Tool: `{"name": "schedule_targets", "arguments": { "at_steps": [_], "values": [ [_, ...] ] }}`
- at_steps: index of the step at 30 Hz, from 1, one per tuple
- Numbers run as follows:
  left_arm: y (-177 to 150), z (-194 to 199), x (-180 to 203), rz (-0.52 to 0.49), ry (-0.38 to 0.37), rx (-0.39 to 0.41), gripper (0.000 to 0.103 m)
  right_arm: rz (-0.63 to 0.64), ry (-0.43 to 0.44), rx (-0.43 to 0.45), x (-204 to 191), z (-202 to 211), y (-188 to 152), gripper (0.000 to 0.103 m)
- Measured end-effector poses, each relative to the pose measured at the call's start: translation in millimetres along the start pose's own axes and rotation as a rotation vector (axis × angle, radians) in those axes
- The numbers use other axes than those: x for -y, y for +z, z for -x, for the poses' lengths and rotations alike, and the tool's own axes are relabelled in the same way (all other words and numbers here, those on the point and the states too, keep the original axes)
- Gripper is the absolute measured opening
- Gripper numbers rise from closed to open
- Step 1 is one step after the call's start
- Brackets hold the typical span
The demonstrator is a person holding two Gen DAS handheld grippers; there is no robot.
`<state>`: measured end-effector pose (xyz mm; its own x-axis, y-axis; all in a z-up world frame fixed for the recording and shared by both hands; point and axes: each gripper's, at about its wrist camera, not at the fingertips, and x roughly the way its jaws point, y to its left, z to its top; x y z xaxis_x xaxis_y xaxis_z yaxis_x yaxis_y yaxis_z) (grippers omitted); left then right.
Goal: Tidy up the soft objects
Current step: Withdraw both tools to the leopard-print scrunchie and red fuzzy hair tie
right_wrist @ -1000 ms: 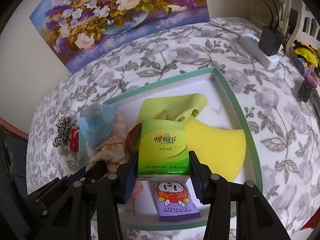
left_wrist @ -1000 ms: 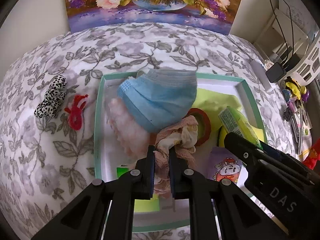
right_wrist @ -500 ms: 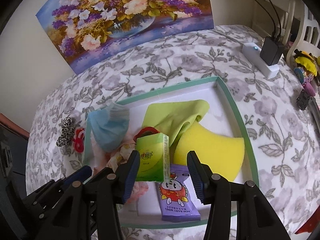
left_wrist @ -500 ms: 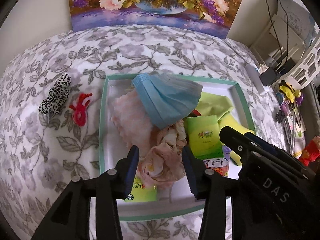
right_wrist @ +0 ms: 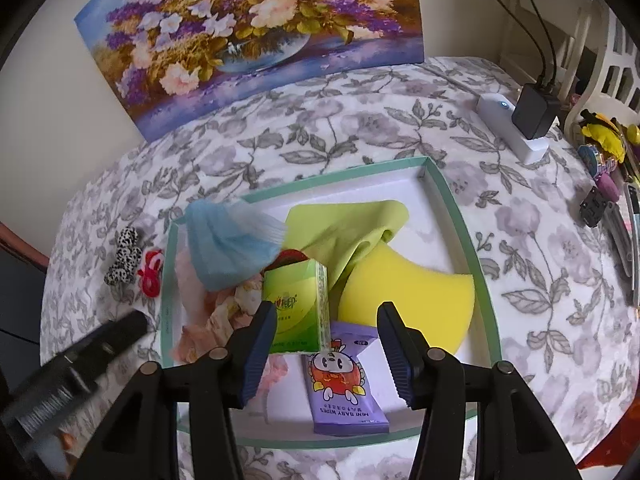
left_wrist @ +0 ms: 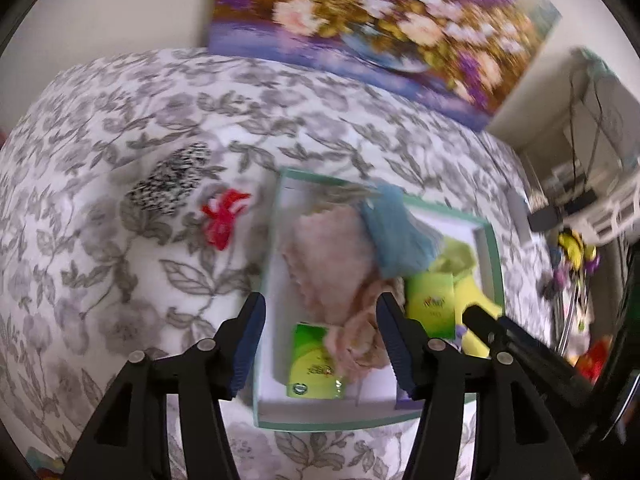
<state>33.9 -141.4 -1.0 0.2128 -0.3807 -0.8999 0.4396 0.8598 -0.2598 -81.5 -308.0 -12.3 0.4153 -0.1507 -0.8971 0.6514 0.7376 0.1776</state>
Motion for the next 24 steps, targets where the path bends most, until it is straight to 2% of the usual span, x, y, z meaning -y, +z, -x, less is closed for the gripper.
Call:
{"name": "schedule_targets", "arguments": {
  "at_steps": [2,5,6,7,11,13,15,17,18,19,20,24],
  "values": [
    [3.0,2.6,-11.1,0.038,0.010,0.008,0.061,0.016,-0.008,0.000,-4.2,0.5,-1.4,0.062],
    [8.0,4.3,-25.6,0.071,0.063,0.020,0.062,0.051,-0.014,-0.001,-14.3,2.6,-4.4,0.062],
    [9.2,4.4,-30.8,0.082,0.085,0.023,0.065,0.058,-0.013,-0.002,-16.7,3.0,-5.3,0.064],
    [10.5,4.3,-36.5,0.093,0.105,0.025,0.072,0.068,-0.010,-0.002,-20.6,3.6,-6.5,0.067],
    [14.4,3.4,-55.6,0.122,0.173,0.035,0.083,0.119,-0.015,0.002,-36.5,3.6,-10.8,0.071],
    [15.4,2.4,-62.9,0.128,0.203,0.040,0.085,0.140,-0.022,0.000,-42.7,2.0,-13.0,0.081],
    [15.2,1.2,-68.0,0.127,0.232,0.039,0.085,0.159,-0.029,-0.001,-48.4,0.4,-14.8,0.082],
    [15.2,0.2,-72.5,0.123,0.259,0.041,0.086,0.174,-0.033,0.001,-53.7,-0.7,-16.3,0.091],
    [15.6,-0.3,-75.8,0.123,0.279,0.043,0.088,0.174,-0.034,0.007,-55.6,-0.9,-16.7,0.103],
    [16.0,-1.1,-77.1,0.126,0.291,0.045,0.098,0.167,-0.029,0.017,-57.2,-0.4,-16.8,0.103],
    [16.3,-0.8,-80.2,0.130,0.303,0.048,0.103,0.158,-0.018,0.023,-58.3,0.0,-16.5,0.103],
    [17.3,3.1,-92.1,0.160,0.318,0.069,0.103,0.144,0.016,0.025,-65.7,-0.7,-16.1,0.103]
  ]
}}
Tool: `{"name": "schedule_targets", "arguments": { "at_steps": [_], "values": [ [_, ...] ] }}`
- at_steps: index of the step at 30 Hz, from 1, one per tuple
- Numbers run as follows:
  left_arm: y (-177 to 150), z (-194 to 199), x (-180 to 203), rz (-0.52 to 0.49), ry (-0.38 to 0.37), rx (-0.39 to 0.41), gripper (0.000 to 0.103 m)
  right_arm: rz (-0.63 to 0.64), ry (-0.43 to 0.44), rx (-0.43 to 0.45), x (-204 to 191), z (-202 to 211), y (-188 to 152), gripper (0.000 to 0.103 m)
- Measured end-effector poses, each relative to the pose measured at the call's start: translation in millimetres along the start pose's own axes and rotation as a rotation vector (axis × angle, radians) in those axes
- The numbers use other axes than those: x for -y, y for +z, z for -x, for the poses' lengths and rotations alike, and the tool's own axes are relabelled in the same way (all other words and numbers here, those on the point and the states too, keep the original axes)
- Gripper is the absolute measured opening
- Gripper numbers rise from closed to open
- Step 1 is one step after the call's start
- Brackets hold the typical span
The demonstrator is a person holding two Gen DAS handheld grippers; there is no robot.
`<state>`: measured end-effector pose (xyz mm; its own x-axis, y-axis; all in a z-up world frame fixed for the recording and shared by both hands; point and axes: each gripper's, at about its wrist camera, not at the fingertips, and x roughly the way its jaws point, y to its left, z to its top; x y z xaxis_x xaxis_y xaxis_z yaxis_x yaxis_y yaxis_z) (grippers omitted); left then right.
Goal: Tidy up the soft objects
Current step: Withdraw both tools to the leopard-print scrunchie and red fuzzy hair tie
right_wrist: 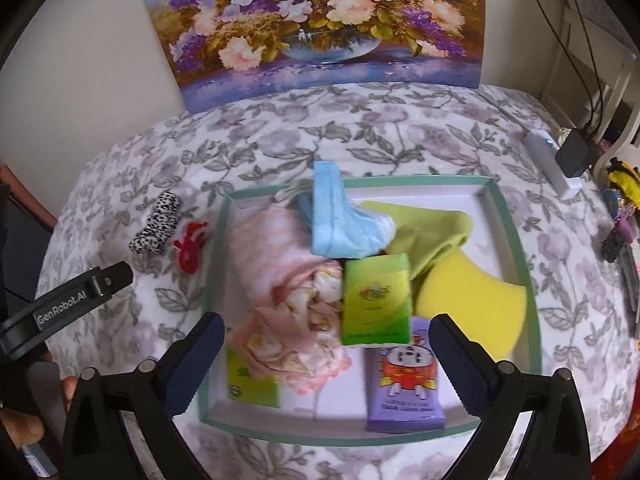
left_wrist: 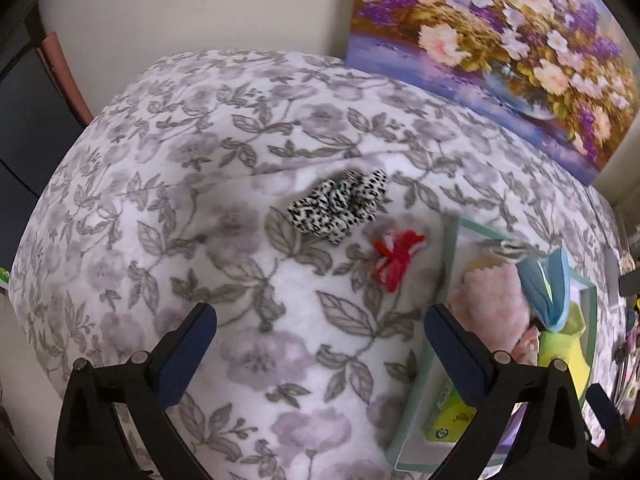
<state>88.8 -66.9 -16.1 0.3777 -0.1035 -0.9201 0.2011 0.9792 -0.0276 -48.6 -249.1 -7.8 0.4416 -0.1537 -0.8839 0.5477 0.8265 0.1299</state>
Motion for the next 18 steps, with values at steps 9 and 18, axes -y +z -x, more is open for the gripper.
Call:
{"name": "schedule_targets", "arguments": {
  "at_steps": [9,18],
  "values": [
    [2.5,-2.9,-6.5,0.012,0.012,0.002,0.103,0.011,0.016,-0.015,-20.9,-8.3,1.6,0.103],
    [6.6,-4.6,-18.6,0.044,0.007,0.003,0.103,0.057,0.020,-0.028,-44.6,-16.9,0.9,0.103]
  ]
}}
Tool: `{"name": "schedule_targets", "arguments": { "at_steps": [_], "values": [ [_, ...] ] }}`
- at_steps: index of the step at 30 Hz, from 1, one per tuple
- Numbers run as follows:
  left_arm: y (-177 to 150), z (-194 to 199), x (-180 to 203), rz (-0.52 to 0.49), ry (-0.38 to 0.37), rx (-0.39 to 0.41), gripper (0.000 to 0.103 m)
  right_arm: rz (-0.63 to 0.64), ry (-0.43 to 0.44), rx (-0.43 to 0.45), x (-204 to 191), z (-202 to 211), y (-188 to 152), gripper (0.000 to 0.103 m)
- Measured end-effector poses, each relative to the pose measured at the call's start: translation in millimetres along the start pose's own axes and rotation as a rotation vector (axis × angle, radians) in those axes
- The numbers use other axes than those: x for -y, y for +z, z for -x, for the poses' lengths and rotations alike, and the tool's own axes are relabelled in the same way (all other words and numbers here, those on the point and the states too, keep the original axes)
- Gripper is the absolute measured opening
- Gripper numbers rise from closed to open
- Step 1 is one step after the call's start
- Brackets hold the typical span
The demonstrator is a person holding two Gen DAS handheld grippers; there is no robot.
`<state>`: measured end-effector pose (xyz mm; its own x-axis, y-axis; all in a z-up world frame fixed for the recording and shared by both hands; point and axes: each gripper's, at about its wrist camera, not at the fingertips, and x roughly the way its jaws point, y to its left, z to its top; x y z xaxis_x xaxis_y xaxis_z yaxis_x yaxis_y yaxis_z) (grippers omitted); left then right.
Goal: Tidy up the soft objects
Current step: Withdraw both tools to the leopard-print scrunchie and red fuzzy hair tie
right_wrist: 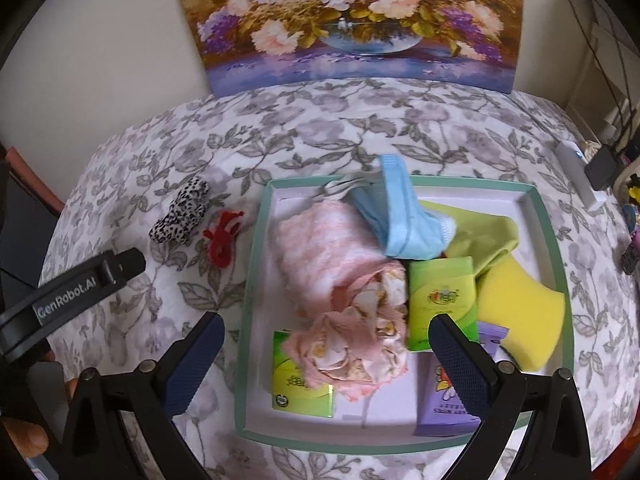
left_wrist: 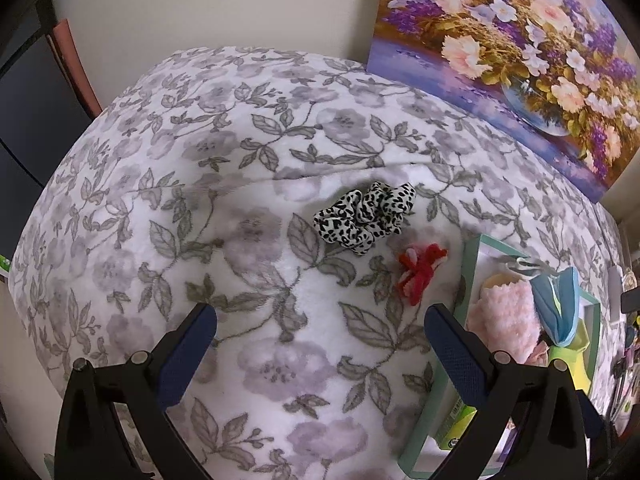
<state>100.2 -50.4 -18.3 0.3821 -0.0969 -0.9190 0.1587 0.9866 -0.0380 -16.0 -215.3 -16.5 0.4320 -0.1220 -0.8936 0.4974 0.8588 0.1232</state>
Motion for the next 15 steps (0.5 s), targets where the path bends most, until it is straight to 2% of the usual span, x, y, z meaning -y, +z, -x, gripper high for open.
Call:
{"name": "schedule_targets", "arguments": {
  "at_steps": [8,15],
  "values": [
    [10.9,-5.4,-25.6,0.066,-0.011,0.000,0.103,0.024,0.024,0.001,-18.1,-7.8,4.9,0.103],
    [28.7,-11.7,-49.8,0.120,-0.001,0.048,0.103,0.072,0.086,0.052,-47.6,-16.5,20.0,0.103]
  ]
}}
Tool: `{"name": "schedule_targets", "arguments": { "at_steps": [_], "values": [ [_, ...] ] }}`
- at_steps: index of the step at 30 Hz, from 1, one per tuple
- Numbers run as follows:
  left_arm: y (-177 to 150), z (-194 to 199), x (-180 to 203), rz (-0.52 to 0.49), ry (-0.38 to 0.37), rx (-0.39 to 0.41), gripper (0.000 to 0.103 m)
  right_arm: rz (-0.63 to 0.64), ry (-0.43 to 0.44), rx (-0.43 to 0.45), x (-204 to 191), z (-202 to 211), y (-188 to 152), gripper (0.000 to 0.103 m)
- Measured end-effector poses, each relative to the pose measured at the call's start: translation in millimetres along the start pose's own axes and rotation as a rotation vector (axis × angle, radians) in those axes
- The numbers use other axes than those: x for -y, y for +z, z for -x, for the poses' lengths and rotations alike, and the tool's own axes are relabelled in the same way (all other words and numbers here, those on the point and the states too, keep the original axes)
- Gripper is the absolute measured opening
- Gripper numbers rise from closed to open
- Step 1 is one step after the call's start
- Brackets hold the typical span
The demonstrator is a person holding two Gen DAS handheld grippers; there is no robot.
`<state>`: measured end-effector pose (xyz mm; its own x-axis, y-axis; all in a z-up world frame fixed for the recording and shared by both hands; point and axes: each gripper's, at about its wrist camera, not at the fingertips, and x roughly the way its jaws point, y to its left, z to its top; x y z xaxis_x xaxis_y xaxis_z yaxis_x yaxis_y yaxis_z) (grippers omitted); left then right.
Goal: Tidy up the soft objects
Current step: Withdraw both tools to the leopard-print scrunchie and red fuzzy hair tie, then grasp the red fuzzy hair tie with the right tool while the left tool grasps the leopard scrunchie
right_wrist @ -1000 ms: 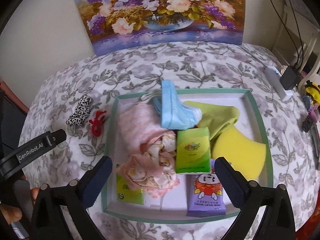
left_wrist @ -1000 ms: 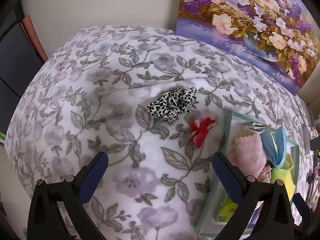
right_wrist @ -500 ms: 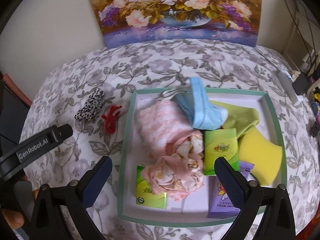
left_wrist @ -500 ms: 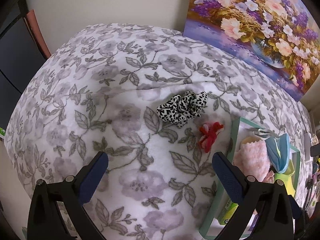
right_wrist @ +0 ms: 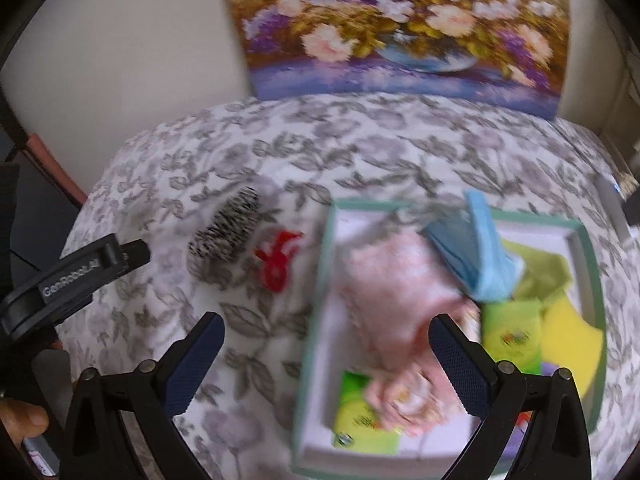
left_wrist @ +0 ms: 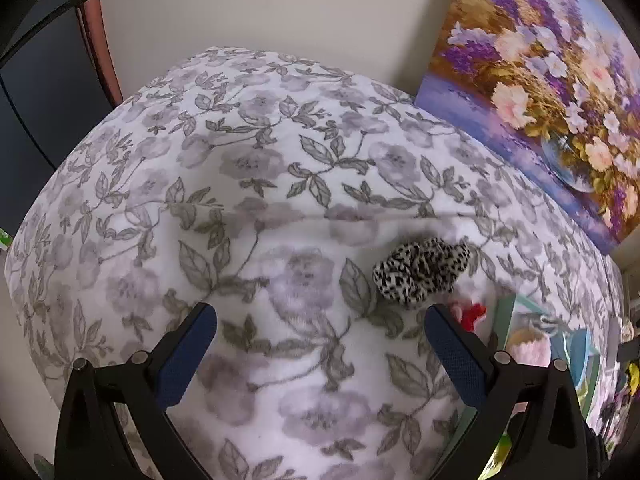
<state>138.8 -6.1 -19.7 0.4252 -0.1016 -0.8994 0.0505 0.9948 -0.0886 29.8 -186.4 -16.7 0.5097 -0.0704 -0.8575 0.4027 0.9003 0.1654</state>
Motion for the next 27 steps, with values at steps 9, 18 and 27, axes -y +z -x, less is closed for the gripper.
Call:
{"name": "schedule_targets", "arguments": {
  "at_steps": [9,18,27],
  "values": [
    [18.9,-35.3,3.9,0.051,-0.079,-0.097,0.103,0.082,0.058,-0.031,-34.5,-38.6,9.3,0.096],
    [20.6,-77.0,9.2,0.082,-0.140,-0.216,0.103,0.081,0.065,-0.068,-38.4,-73.0,18.3,0.068],
    [21.7,-97.0,23.8,0.070,-0.188,-0.240,0.085,0.049,0.060,-0.070,-33.7,-88.1,28.2,0.055]
  ]
}}
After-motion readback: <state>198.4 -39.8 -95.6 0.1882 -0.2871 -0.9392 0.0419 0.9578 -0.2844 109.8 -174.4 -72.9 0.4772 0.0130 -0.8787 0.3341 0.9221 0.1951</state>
